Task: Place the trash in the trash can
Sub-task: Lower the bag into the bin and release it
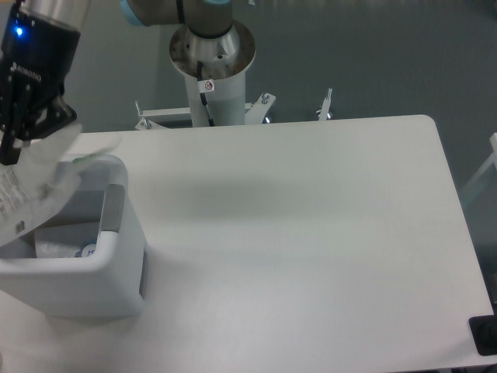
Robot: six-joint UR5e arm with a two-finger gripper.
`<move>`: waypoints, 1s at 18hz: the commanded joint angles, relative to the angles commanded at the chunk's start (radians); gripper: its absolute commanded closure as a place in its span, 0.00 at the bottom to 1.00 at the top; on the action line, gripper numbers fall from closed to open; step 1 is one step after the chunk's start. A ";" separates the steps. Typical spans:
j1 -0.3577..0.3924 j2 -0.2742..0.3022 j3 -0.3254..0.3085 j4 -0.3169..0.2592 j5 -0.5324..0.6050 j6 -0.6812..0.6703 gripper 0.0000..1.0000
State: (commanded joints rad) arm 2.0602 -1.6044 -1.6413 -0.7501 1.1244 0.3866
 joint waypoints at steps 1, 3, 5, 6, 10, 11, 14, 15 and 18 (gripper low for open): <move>-0.003 -0.015 -0.002 0.000 0.000 -0.002 1.00; -0.014 -0.041 0.000 0.000 0.005 -0.006 1.00; -0.028 -0.064 -0.002 -0.002 0.006 -0.015 1.00; -0.034 -0.077 -0.003 -0.002 0.006 -0.018 1.00; -0.045 -0.100 -0.003 0.003 0.005 -0.044 0.70; -0.046 -0.100 -0.005 0.005 0.005 -0.041 0.41; -0.045 -0.086 0.000 0.003 0.005 -0.057 0.03; -0.045 -0.078 0.009 0.003 0.005 -0.064 0.00; -0.032 -0.072 0.026 0.003 0.006 -0.064 0.00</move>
State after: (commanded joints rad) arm 2.0278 -1.6766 -1.6154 -0.7470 1.1305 0.3221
